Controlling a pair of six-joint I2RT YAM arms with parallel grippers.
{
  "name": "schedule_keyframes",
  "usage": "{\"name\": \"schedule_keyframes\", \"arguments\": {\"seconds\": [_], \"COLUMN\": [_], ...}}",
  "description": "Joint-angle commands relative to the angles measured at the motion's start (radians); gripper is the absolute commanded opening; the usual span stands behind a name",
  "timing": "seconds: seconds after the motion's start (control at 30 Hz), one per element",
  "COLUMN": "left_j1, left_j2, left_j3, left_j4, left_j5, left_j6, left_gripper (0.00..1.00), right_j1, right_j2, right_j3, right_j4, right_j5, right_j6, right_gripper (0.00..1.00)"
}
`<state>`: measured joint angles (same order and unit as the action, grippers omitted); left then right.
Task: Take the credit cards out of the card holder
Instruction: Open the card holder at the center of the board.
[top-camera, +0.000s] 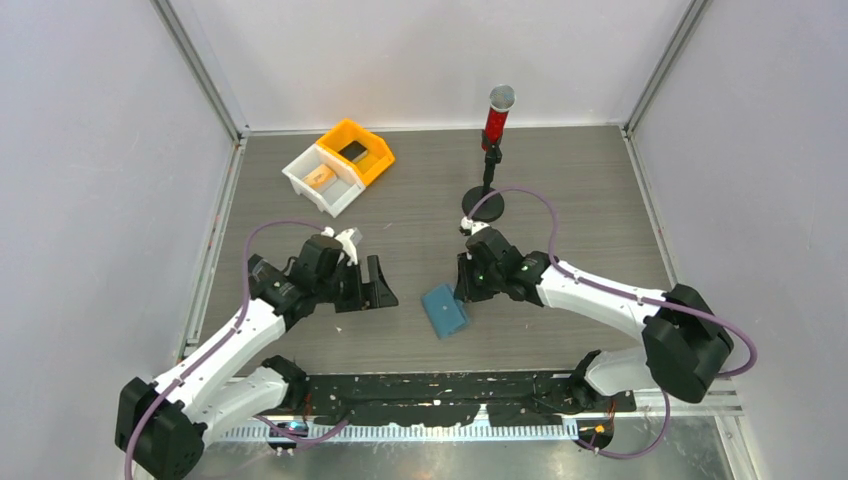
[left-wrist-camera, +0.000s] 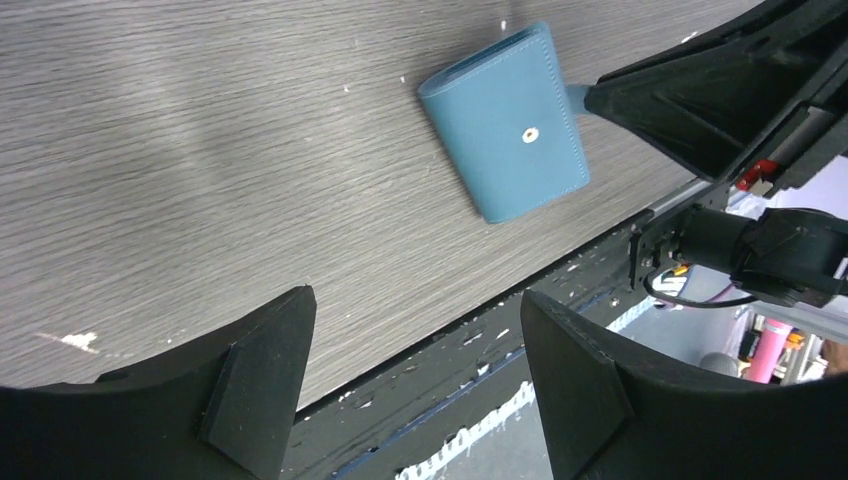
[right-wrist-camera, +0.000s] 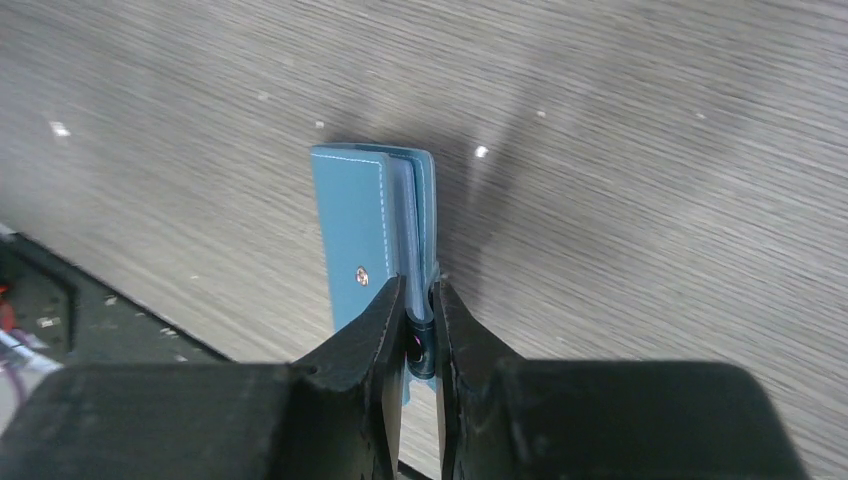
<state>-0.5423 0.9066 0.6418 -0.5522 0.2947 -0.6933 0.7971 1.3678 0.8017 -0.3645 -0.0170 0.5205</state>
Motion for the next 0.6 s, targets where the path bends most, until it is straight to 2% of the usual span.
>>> {"name": "schedule_keyframes", "arguments": {"seconds": [0.0,0.17,0.57], "left_j1": [-0.005,-0.018,-0.040], "left_j2": [0.045,0.092,0.194], "left_j3": [0.044,0.040,0.013], "left_j4": [0.102,0.163,0.267], "left_j5": [0.072,0.104,0.129], "left_j6": [-0.042,-0.078,-0.100], "left_gripper": [0.79,0.79,0.79], "right_j1": [-0.001,0.001,0.001], "right_j2": [-0.078,-0.130,-0.143], "right_j3": [-0.040,-0.089,-0.145], "right_j4": [0.163,0.246,0.339], "right_j5": [-0.107,-0.157,-0.224], "right_j6": [0.104,0.166,0.225], "right_gripper": [0.05,0.05,0.05]}}
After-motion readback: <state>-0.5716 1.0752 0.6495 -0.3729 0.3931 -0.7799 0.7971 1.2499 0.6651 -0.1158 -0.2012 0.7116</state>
